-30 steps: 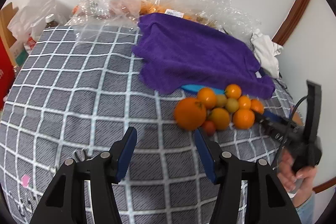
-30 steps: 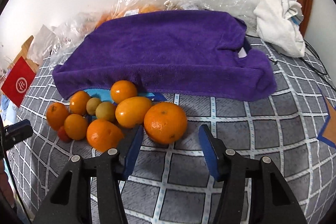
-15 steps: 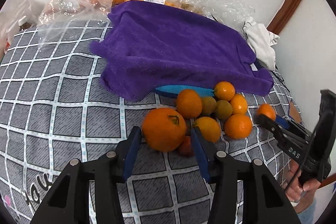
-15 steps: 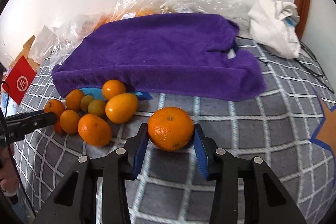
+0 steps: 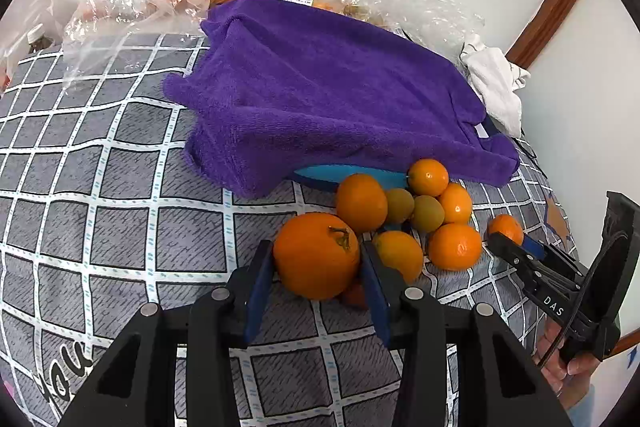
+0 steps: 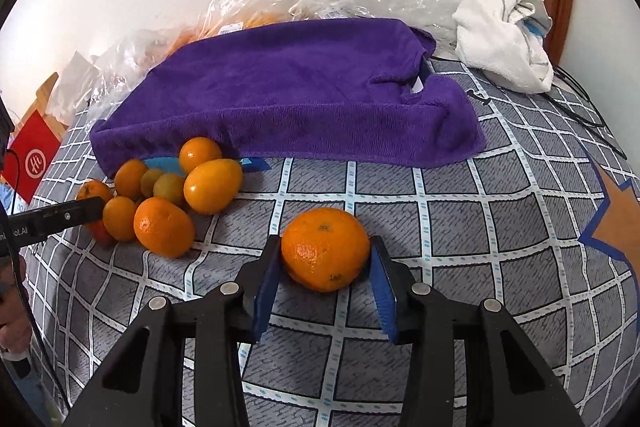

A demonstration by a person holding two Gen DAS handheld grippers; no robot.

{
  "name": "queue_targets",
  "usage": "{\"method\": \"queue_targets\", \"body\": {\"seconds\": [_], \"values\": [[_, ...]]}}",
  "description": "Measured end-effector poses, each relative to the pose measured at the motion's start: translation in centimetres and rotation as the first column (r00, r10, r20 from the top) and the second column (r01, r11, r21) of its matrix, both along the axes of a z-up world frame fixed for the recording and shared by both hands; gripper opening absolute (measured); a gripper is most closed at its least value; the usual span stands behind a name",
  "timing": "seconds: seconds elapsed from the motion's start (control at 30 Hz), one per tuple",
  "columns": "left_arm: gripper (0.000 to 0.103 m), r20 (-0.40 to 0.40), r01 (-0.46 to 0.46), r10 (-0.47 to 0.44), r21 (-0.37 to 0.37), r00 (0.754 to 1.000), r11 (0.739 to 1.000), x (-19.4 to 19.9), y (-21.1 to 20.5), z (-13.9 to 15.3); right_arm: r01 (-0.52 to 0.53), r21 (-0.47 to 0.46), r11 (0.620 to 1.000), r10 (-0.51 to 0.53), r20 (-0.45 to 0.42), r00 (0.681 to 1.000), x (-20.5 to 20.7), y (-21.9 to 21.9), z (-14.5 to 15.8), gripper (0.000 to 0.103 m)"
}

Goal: Organize fruits
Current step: 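Lift the held oranges with both grippers and carry them over the purple towel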

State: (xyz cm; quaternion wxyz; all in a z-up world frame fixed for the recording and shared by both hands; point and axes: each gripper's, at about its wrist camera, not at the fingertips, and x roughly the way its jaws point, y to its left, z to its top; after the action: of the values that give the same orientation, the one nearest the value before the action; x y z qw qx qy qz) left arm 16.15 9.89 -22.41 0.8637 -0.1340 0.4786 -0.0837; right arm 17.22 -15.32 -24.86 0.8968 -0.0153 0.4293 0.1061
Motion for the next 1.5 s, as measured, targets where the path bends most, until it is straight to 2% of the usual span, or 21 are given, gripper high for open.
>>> {"method": "queue_targets", "body": {"seconds": [0.13,0.3,0.8,1.13,1.5], "values": [[0.041,0.011,0.001,-0.002,0.025,1.0,1.0,0.1,-0.5,-0.1,0.002,0.002,1.0,-0.002,-0.002,1.0,-0.2,0.1,0.3,0.042],[0.04,-0.002,0.0,0.0,-0.002,1.0,1.0,-0.2,-0.4,0.3,0.011,0.004,1.0,-0.011,0.011,1.0,-1.1,0.0,1.3,0.042],[0.04,0.058,-0.058,0.058,0.004,0.997,0.998,-1.8,1.4,4.9,0.051,0.022,0.998,-0.053,0.062,0.997,-1.4,-1.3,5.6,0.042],[0.04,0.123,-0.081,0.08,0.008,0.989,0.997,0.4,1.7,8.9,0.05,0.004,0.999,-0.05,0.144,0.988,0.1,-2.1,9.6,0.042],[0.04,0.145,-0.096,0.093,0.018,0.985,0.995,5.3,2.0,10.1,0.007,0.019,1.0,-0.011,0.174,0.985,4.7,-0.7,11.0,0.042]]}}
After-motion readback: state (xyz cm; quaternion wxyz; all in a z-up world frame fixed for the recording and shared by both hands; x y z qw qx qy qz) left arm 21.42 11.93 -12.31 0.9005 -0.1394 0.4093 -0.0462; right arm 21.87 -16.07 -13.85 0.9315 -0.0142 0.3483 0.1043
